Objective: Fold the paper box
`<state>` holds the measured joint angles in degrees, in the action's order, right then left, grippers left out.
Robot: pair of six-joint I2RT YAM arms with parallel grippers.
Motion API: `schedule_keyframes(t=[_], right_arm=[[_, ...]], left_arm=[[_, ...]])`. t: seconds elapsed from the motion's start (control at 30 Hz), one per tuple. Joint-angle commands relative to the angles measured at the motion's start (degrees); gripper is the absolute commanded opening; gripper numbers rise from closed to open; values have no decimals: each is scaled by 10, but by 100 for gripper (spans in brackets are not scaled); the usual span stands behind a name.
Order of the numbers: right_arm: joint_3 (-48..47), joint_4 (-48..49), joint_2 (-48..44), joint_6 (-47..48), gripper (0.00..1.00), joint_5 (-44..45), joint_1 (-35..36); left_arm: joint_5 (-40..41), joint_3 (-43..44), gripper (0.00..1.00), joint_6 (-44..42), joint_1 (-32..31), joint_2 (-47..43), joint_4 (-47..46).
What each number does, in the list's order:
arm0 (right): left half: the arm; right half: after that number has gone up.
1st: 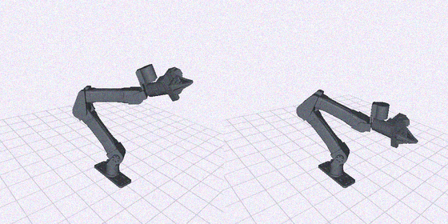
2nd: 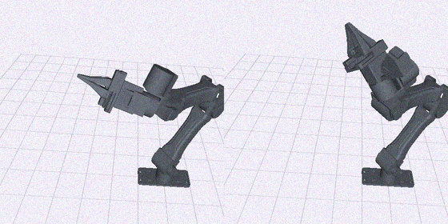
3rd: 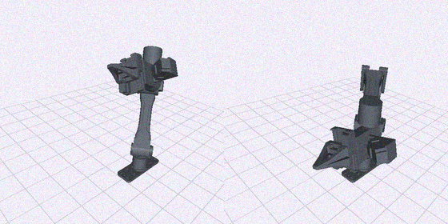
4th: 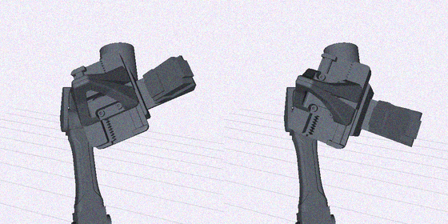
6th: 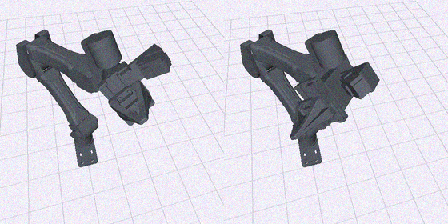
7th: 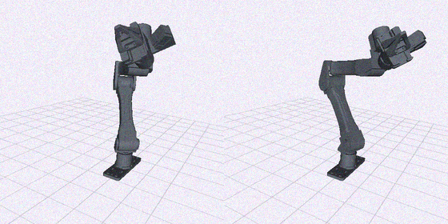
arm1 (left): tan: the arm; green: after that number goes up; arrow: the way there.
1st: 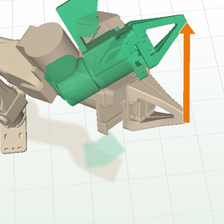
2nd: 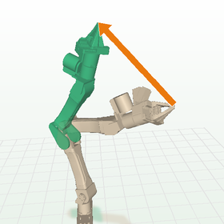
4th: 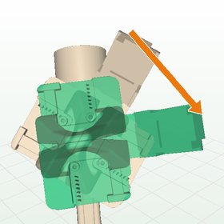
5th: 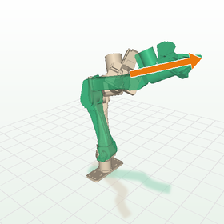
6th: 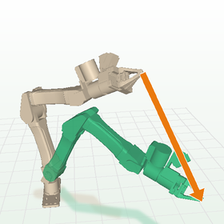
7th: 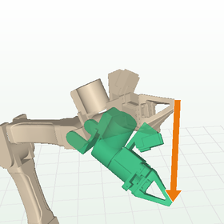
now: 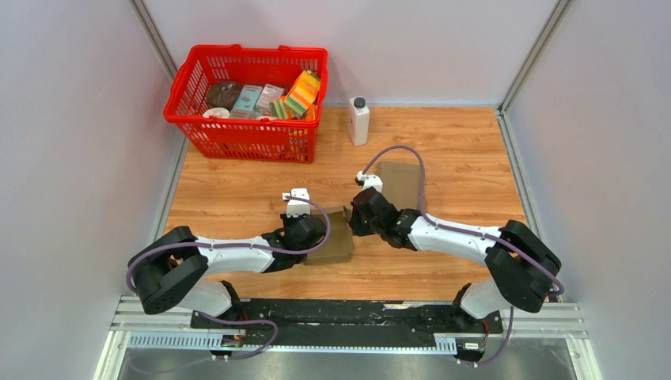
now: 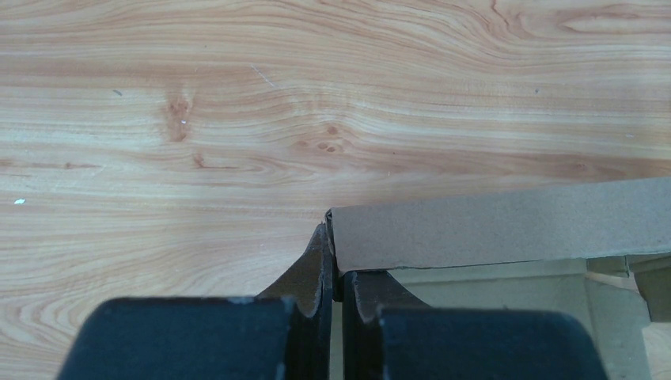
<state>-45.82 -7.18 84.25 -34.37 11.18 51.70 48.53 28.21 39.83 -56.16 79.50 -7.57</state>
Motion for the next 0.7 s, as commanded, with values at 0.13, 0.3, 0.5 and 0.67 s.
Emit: schedule_keyframes(t=[0.13, 0.3, 0.5, 0.67], right_arm=[[-28, 40, -28, -104, 0, -39, 12], [7, 130, -15, -173, 0, -57, 12], [16, 183, -7, -149, 0, -56, 11], [17, 214, 14, -113, 1, -88, 6]], left_arm=[[-22, 10, 0, -8, -3, 0, 19], [-26, 10, 0, -9, -6, -2, 19], [-26, 7, 0, -5, -9, -1, 19], [-27, 4, 0, -4, -9, -1, 15]])
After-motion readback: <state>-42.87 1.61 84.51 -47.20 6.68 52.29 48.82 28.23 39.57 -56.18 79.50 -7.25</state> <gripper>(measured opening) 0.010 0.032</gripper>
